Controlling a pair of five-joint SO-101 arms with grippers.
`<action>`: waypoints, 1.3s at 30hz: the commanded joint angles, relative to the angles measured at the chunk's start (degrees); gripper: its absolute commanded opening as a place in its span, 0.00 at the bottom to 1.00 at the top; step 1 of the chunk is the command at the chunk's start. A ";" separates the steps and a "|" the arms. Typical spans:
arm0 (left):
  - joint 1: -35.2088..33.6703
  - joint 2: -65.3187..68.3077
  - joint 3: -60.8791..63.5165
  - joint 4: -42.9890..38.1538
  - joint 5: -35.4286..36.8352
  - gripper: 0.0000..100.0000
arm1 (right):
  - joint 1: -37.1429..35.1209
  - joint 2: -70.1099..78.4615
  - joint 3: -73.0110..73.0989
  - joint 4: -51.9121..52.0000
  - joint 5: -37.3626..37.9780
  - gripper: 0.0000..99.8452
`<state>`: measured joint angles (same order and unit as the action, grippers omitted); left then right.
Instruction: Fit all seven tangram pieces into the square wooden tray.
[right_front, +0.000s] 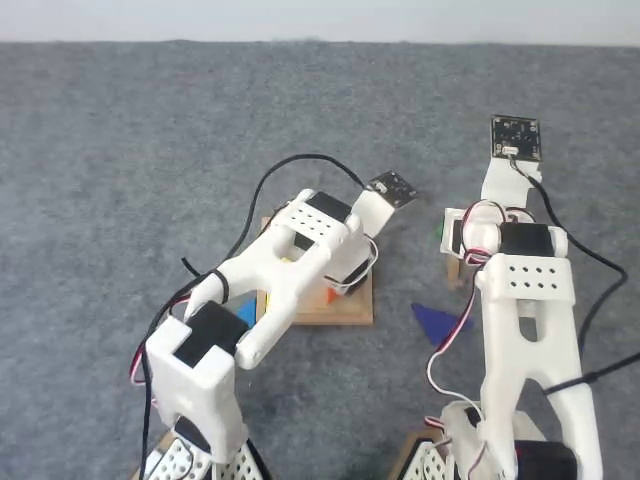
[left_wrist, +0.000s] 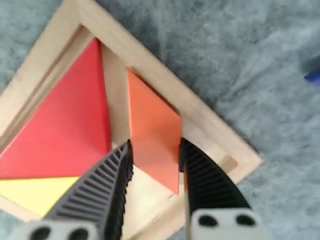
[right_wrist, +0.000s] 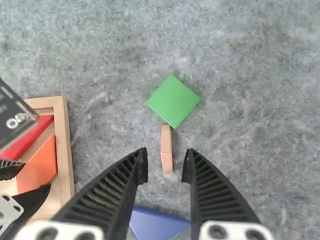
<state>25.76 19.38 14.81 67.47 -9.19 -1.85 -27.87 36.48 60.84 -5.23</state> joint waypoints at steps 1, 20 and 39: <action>0.09 -2.64 0.66 -2.37 2.90 0.07 | 0.84 -3.38 -0.97 -1.10 0.70 0.12; 0.09 -2.64 0.57 -2.37 3.60 0.01 | 0.84 -3.38 -0.97 -1.10 0.70 0.12; -0.70 -4.84 0.92 -2.37 4.40 0.01 | 0.84 -3.38 -0.97 -1.10 0.70 0.12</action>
<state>25.85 17.71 15.25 65.71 -6.11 -1.85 -27.87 36.48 60.84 -5.23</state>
